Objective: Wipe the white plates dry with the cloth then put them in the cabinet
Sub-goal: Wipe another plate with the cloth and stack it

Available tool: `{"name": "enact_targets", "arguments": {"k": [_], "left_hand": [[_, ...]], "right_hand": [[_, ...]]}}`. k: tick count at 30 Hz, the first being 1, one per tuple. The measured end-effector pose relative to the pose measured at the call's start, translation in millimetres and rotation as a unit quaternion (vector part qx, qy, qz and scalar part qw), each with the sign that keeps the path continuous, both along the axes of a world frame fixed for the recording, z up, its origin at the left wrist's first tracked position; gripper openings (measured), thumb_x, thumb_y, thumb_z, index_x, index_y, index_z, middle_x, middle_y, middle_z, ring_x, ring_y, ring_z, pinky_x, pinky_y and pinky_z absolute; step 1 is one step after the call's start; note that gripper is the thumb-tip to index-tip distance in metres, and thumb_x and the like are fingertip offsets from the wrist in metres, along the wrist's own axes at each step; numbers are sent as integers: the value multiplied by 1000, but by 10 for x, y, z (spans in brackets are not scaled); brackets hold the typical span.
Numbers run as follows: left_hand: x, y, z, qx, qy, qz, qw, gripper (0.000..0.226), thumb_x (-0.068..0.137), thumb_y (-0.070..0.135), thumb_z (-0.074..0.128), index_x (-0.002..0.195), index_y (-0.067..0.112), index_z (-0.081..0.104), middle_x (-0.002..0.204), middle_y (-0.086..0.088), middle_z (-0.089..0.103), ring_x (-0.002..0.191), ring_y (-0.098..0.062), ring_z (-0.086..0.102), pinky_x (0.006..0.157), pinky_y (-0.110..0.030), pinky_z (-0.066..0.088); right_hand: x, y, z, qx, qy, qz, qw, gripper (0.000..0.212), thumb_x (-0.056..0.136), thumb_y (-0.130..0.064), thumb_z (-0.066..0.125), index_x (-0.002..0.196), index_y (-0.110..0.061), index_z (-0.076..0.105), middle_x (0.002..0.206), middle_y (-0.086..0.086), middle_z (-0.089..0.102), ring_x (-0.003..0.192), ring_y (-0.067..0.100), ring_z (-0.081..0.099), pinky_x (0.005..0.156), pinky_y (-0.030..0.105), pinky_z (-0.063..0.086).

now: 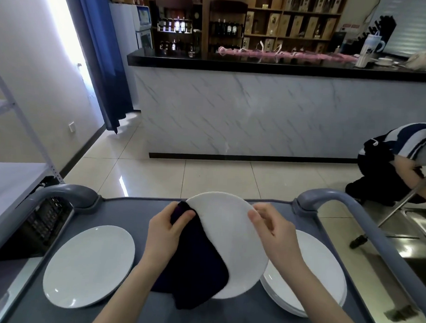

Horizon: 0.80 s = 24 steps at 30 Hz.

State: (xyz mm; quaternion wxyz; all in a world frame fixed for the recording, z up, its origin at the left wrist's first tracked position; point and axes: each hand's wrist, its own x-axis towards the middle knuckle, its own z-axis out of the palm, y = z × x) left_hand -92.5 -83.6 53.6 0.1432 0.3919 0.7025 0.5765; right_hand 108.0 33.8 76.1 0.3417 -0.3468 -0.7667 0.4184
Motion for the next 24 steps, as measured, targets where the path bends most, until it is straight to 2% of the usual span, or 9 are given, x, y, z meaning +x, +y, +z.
{"name": "enact_targets", "arguments": {"k": [2,4,5,8,11,15,17,20,24], "left_hand": [[-20,14,77,-24,65,-42,997,18,88,23,70,74,33,62,71,14,65,67,-6,58,60,-14,42],[0,36,144,-37,120,-101,987,18,85,23,73,75,31,62,70,17,64,66,-4,58,61,-13,41],[7,47,165,-39,135,-119,983,21,85,22,74,74,34,60,69,19,63,65,-2,57,61,-12,40],[-29,73,208,-44,129,-121,983,22,85,22,74,72,32,59,67,17,61,63,0,54,60,-11,39],[-66,67,156,-36,82,-47,995,25,88,21,70,68,27,57,64,12,58,60,1,50,59,-13,37],[59,-16,-36,8,-86,91,992,19,94,28,62,76,28,61,74,10,66,68,-4,57,68,-29,46],[82,-49,-115,0,-97,96,991,16,95,29,61,79,28,62,77,8,67,72,-7,59,70,-33,48],[34,-76,-136,-22,-47,48,997,15,94,25,63,80,32,62,79,12,68,73,-4,60,67,-21,47],[-42,-2,-45,-49,52,-46,996,25,90,25,69,72,37,55,69,14,64,63,0,55,59,-11,41]], "right_hand": [[-36,72,103,63,-91,66,992,28,86,-65,49,104,-44,56,85,-13,71,77,2,64,65,16,45],[-133,99,139,147,-188,118,964,36,88,-71,40,109,-43,48,70,-3,64,66,9,58,63,20,42],[-176,96,132,163,-194,127,959,36,89,-71,38,108,-41,48,65,0,60,63,13,55,61,22,41],[-229,46,80,136,-101,124,978,31,93,-58,44,97,-31,59,63,6,56,60,19,50,62,33,42],[-216,-9,1,86,-3,66,994,26,95,-48,49,89,-29,65,67,1,59,61,15,50,59,24,39],[-246,-171,-124,-21,123,-88,988,22,99,-39,52,86,-28,66,79,-1,66,76,17,58,63,16,43],[-240,-234,-206,-43,122,-103,986,21,100,-38,51,87,-30,66,81,-3,67,76,14,58,63,14,43],[-145,-153,-206,-26,74,-64,995,17,100,-37,52,90,-35,66,81,-9,69,75,7,60,63,14,44],[-106,45,-64,37,-26,50,998,24,93,-57,47,91,-39,62,70,-1,63,64,12,54,60,20,41]]}}
